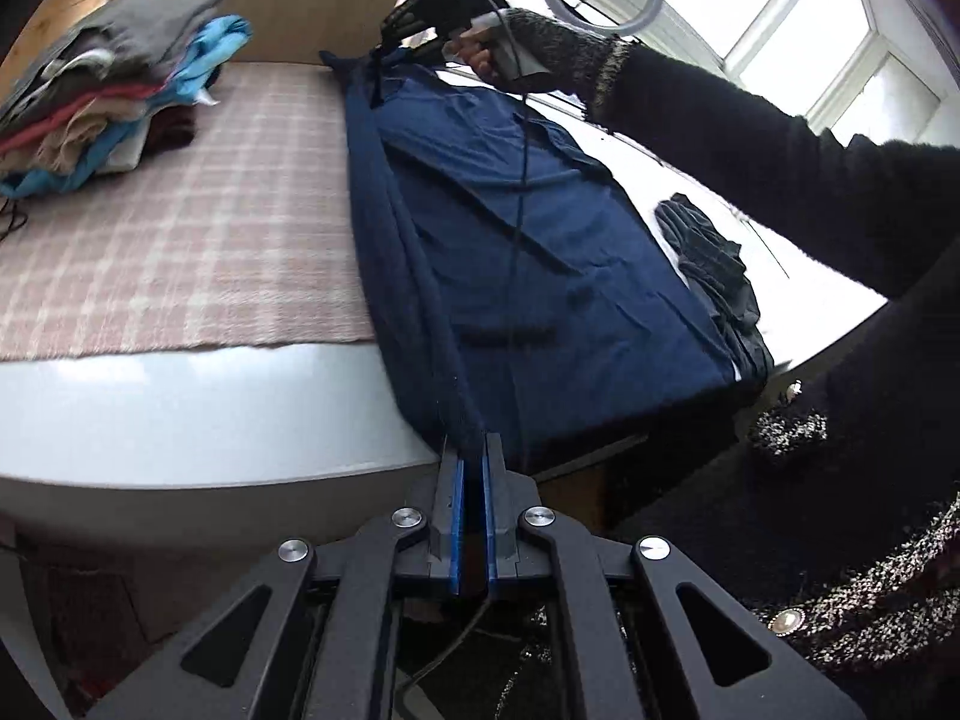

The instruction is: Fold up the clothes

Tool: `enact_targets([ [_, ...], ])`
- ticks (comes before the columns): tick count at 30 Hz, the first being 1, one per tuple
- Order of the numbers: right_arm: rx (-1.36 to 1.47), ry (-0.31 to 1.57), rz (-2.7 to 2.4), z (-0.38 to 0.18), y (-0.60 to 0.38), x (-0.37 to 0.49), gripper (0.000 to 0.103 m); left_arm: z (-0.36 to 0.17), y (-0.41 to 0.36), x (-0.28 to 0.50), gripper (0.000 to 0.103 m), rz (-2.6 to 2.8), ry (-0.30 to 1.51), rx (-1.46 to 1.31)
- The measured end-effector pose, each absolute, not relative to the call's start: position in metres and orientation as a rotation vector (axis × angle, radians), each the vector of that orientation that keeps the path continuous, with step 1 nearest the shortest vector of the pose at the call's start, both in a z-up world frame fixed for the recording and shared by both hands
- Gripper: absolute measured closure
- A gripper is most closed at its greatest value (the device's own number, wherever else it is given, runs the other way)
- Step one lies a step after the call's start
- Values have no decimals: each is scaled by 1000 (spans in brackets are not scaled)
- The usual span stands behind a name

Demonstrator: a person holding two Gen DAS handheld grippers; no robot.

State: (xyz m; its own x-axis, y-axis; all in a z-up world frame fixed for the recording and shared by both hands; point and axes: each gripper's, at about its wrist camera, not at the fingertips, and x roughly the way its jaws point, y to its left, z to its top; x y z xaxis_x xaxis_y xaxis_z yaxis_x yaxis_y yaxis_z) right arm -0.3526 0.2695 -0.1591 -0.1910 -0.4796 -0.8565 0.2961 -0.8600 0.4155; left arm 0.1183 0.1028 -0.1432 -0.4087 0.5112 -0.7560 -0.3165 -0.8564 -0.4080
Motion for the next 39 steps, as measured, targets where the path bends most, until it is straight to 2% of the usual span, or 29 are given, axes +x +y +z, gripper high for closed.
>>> enact_targets([
  [3,1556,-264,-2113,-149,309,-346,94,-144,143,116,99,2200,-236,-1321],
  [5,1581,-270,-2147,-153,340,-341,94,-160,167,111,94,2099,-256,-1386],
  [6,1619,-254,-2165,-158,354,-339,93,-169,180,110,92,2081,-212,-1442],
  [7,1657,-239,-2182,-163,368,-337,87,-176,188,111,93,2071,-166,-1487],
  [8,1696,-223,-2199,-168,383,-336,73,-177,191,114,93,2065,-154,-1510],
  [9,1713,-253,-2204,-169,396,-333,69,-179,193,117,92,2060,-145,-1531],
  [11,1725,-361,-2199,-169,421,-328,69,-171,186,127,86,2073,-194,-1528],
  [13,1696,-356,-2255,-157,441,-316,69,-163,175,138,79,2113,-225,-1531],
  [19,1601,-428,-2223,-116,496,-262,68,-157,142,167,76,2209,-323,-1611],
  [23,1590,-402,-2145,-91,526,-223,66,-169,131,165,73,2235,-384,-1643],
  [26,1548,-402,-2038,-77,543,-190,66,-181,126,151,66,2250,-363,-1625],
  [27,1521,-400,-2005,-75,544,-176,66,-187,127,143,62,2248,-360,-1621],
  [31,1507,-254,-1912,-90,511,-116,66,-214,132,115,61,2233,-325,-1641],
  [39,1645,-105,-1688,-184,404,-72,66,-235,146,100,60,2208,-237,-1632],
])
